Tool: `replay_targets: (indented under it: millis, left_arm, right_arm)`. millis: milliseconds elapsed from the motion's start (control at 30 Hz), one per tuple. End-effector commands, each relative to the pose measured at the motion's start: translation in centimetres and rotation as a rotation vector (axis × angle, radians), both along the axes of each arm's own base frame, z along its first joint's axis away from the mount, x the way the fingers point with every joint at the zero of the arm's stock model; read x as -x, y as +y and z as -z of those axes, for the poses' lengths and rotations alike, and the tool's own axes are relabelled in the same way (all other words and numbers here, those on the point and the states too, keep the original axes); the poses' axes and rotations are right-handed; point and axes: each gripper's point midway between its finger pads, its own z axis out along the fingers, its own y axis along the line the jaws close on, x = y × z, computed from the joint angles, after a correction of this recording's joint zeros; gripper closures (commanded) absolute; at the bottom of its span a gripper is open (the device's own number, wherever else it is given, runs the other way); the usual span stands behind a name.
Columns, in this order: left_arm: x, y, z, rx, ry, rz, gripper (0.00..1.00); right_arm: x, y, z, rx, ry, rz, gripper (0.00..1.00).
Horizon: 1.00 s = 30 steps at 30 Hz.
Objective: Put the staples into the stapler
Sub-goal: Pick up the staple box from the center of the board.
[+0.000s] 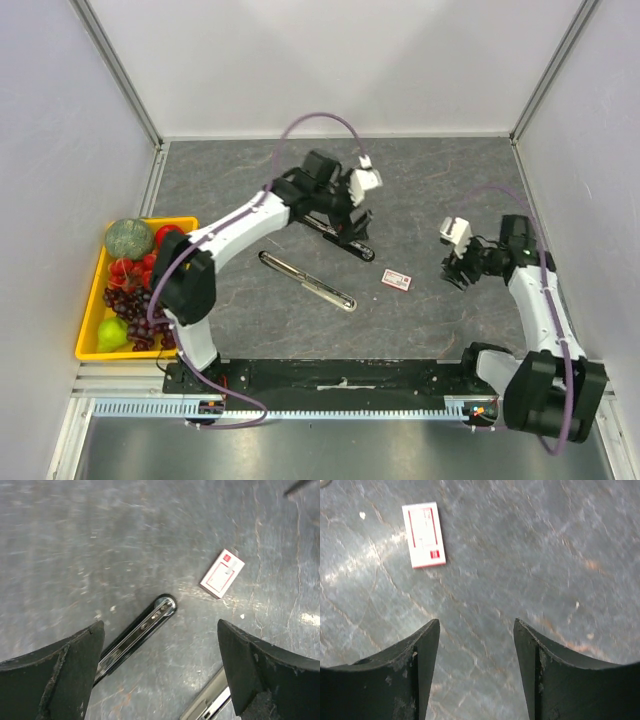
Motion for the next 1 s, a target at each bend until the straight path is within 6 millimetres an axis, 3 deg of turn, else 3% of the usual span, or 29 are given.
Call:
replay_targets:
  millis: [0,133,200,233,400,533,967]
  left_arm:
    - [-2.4,4.3,-5.1,0.17,0.067,-0.198,0.01]
    - [-4.9,9.1,-6.1,0.228,0.065,-0.358,0.0]
    - [-5.5,11.7,-5.9,0.239,0.075,-0.441,0.0]
    - [-5.8,12.5,-5.7,0.237,0.075,-0.472,0.0]
    - [-6.2,16.5,-4.8,0.256,0.131,-0.605,0.0]
    - [-6.1,17.9,-4.7,0.264,0.121,-0.648,0.0]
    - [-5.7,17.7,-4.2,0.281,0.144,-0.635,0.01]
  right_arm:
    - [-3.7,2.1,-0.5,0.017,-0.012,0.076,0.32]
    - [-5.3,6.0,0.6,0.021,0.08,0.021,0.3]
    - [-6.0,6.5,1.2,0.055,0.092,0.048,0.3]
    - [-6.0,7.7,2.0,0.068,0.105,0.02,0.31]
    - [-5.4,9.9,4.4,0.114,0.158,-0.007,0.31]
    - [-4.9,10.5,5.6,0.165,0.181,-0.025,0.3]
    - [-2.3,11.5,7.4,0.212,0.263,-0.13,0.28]
